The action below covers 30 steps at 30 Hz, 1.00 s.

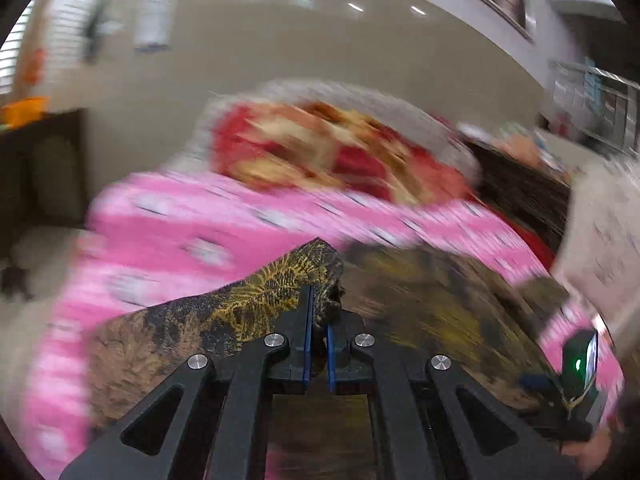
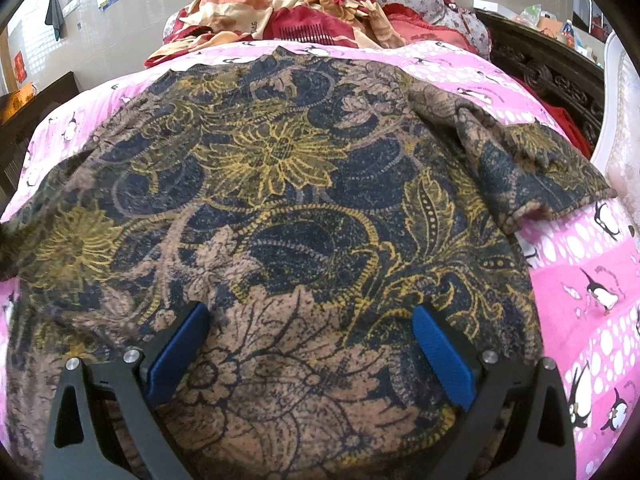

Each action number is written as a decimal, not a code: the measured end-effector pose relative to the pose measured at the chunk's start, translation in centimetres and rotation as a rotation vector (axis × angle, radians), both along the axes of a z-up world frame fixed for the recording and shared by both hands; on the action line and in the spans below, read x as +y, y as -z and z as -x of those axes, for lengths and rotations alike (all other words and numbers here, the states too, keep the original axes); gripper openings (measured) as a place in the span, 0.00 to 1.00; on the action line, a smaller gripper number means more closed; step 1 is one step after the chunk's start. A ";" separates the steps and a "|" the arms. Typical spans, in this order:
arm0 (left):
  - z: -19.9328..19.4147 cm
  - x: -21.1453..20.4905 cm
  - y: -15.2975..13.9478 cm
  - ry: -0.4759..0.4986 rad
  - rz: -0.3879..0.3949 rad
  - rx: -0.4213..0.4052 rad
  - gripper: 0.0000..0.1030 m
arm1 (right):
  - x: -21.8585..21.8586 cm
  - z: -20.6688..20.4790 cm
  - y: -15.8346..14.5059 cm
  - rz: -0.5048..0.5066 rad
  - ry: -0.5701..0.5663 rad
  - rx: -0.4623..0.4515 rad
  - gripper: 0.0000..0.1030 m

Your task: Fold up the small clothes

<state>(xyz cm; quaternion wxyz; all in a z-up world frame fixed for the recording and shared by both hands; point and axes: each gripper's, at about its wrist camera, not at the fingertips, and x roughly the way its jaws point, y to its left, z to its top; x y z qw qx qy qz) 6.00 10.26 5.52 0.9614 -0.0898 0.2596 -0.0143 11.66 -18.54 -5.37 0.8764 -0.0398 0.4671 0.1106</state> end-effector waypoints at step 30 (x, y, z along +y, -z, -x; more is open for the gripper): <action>7.5 -3.5 10.9 0.064 0.036 0.243 0.23 | 11.5 -5.9 0.4 -0.451 -0.401 0.134 0.36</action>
